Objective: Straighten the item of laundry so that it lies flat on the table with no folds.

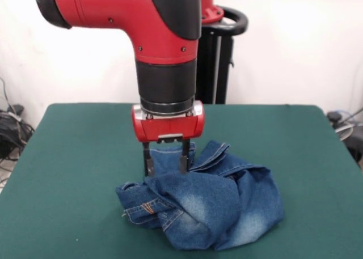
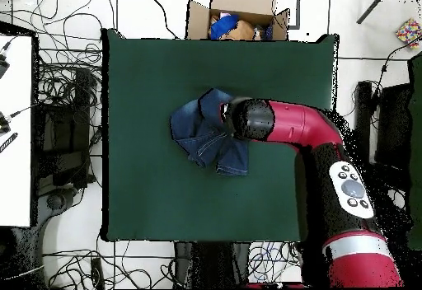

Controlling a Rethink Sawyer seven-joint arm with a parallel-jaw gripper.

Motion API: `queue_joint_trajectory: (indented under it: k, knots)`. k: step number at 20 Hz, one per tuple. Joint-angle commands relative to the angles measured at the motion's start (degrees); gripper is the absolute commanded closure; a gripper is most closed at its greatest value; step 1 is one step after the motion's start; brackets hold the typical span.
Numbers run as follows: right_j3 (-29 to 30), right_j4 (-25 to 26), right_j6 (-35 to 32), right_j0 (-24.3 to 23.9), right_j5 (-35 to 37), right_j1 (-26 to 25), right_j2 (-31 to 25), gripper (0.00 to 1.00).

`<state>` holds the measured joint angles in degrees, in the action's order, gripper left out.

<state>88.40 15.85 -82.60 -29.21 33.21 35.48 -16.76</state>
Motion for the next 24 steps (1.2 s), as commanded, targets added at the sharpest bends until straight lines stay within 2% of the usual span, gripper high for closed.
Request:
queue_joint_trajectory:
  k: [1, 13, 21, 24]
  knots:
    - [5.3, 1.7, -4.6, 0.5, -3.7, -2.7, -1.4, 0.0]
    - [3.2, 2.5, -3.6, 0.2, -6.1, -6.1, -1.1, 0.0]
    - [1.2, 2.5, -0.5, -1.4, -3.6, -5.5, -1.7, 0.0]
    - [-1.1, 2.4, 0.2, -1.3, -2.5, -6.8, -1.9, 0.0]
